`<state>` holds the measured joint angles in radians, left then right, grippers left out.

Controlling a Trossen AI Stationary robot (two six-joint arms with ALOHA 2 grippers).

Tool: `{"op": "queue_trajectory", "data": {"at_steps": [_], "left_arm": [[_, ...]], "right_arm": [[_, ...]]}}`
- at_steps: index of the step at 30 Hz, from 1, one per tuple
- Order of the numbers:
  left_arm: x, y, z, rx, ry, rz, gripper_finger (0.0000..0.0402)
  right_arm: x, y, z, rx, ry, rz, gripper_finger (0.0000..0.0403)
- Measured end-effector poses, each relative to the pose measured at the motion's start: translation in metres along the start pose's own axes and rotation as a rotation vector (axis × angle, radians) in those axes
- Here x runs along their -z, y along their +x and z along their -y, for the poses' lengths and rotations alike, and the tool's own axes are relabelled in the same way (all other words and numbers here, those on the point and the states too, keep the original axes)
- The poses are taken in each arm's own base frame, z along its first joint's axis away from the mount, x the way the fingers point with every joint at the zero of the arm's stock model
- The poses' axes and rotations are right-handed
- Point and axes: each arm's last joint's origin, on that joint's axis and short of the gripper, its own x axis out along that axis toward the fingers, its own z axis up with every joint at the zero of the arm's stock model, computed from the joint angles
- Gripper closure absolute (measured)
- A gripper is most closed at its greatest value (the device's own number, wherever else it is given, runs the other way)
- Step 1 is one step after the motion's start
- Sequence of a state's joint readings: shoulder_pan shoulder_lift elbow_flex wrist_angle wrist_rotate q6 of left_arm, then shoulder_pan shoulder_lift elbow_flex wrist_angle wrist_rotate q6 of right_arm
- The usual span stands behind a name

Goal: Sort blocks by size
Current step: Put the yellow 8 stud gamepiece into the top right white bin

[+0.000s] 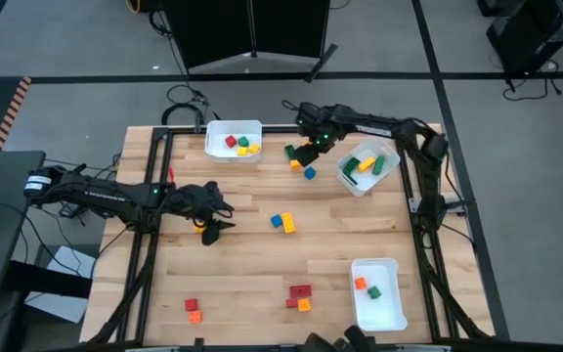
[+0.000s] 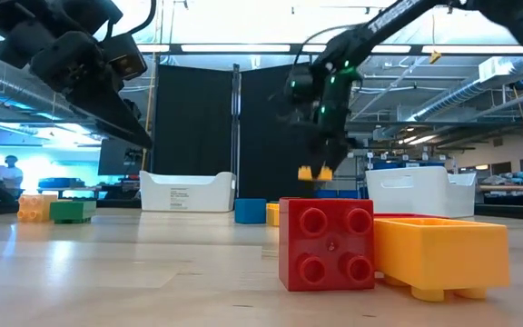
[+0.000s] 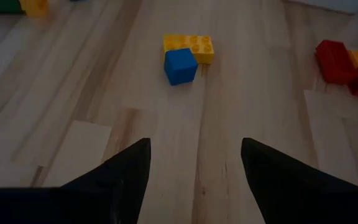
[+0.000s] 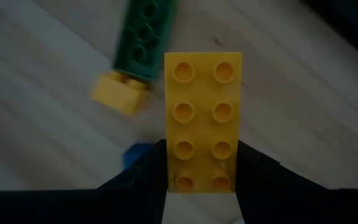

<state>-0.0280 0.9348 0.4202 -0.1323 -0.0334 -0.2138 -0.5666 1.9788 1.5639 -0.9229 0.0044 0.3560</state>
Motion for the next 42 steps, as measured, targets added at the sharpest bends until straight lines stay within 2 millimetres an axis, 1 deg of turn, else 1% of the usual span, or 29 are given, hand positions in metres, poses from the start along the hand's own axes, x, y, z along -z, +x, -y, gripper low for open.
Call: {"op": "queue_trajectory", "data": {"at_steps": [7,11,14,17,23,25,27,30,33,36,42], "left_arm": [[-0.007,0.0,0.001,0.015,-0.002,0.069,0.0142],[-0.01,-0.001,0.002,0.021,-0.003,0.104,0.0142],[-0.011,-0.001,0.001,-0.019,-0.005,0.124,0.0142],[-0.011,-0.001,0.001,-0.032,-0.006,0.127,0.0142],[-0.012,-0.001,0.0,-0.043,-0.007,0.133,0.0142],[-0.012,-0.001,0.0,-0.047,-0.007,0.134,0.0142],[-0.012,-0.001,0.0,-0.057,-0.009,0.139,0.0142],[-0.014,-0.001,-0.001,-0.098,-0.013,0.17,0.0142],[-0.015,-0.002,-0.002,-0.14,-0.018,0.184,0.0142],[-0.015,-0.002,-0.002,-0.157,-0.019,0.188,0.0142],[-0.016,-0.002,-0.002,-0.156,-0.021,0.198,0.0142]], "right_arm": [[0.013,-0.054,0.003,-0.016,0.056,0.061,0.0246],[0.026,-0.083,0.009,0.035,0.066,0.093,0.0246],[0.043,-0.097,0.015,0.027,0.073,0.116,0.0245],[0.068,-0.102,0.025,0.024,0.12,0.12,0.0245],[0.124,-0.098,0.047,0.014,0.277,0.124,0.0245],[0.137,-0.095,0.054,0.02,0.327,0.115,0.0245],[0.145,-0.09,0.062,0.03,0.378,0.106,0.0245],[0.151,-0.072,0.072,0.031,0.436,0.067,0.0245],[0.15,-0.053,0.077,-0.008,0.473,0.009,0.0245],[0.149,-0.033,0.08,0.017,0.482,-0.07,0.0244],[0.143,-0.011,0.08,0.064,0.459,-0.122,0.0229]]}}
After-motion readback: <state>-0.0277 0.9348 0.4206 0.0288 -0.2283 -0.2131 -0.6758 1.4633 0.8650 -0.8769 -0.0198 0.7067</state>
